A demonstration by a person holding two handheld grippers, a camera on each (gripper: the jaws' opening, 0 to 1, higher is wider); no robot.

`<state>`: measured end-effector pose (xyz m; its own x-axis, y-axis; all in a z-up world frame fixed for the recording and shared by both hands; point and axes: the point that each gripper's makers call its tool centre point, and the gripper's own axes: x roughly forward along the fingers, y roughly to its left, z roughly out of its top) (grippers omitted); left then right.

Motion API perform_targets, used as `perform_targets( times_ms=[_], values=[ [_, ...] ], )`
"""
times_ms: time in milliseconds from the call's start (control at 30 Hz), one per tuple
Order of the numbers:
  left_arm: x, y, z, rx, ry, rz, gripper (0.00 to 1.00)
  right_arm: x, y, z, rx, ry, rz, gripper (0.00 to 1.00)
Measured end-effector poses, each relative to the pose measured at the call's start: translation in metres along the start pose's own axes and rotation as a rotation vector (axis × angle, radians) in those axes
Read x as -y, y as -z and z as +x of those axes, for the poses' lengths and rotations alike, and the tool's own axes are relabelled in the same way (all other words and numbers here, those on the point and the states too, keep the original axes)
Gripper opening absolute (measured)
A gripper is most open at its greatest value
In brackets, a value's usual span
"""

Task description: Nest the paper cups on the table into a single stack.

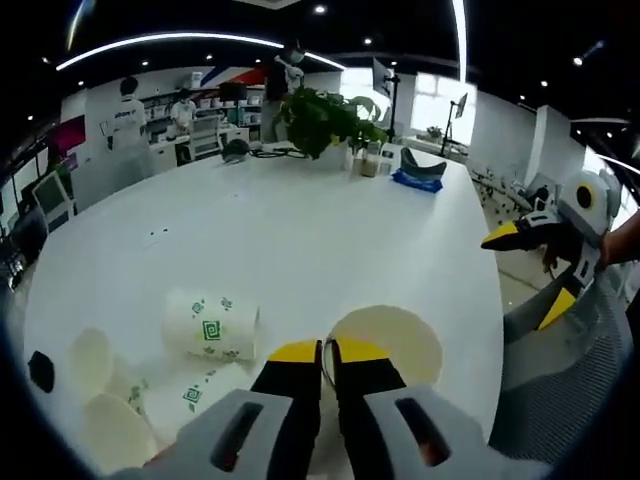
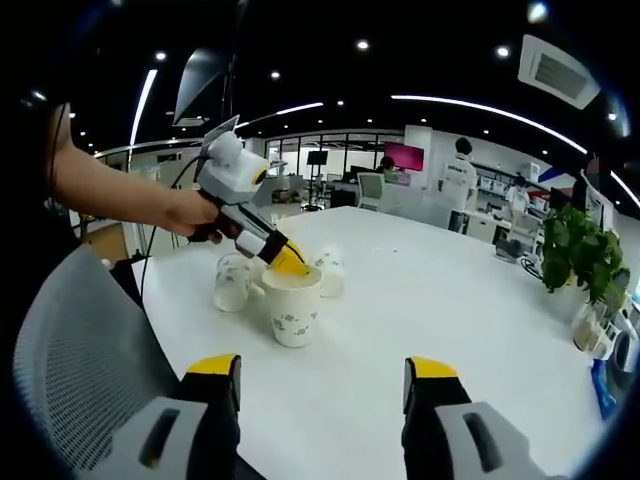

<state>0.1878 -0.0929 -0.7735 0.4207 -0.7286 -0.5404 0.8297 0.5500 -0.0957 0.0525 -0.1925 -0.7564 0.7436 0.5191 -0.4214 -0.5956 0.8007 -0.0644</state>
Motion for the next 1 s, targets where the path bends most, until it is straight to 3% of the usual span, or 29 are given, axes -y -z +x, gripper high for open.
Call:
perform_targets(
  times_ms=[533, 1000],
  values=[
    [0.002, 0.006, 0.006, 0.003, 0.013, 0.004, 0.03, 0.003, -0.002, -0.001, 0.006, 0.015, 0.007, 0.65],
    [-0.002, -0.015, -0.017, 0.091, -0.003, -0.012, 0.1, 0.002, -0.002, -0.001, 0.016, 0.014, 0.008, 0.65]
  ],
)
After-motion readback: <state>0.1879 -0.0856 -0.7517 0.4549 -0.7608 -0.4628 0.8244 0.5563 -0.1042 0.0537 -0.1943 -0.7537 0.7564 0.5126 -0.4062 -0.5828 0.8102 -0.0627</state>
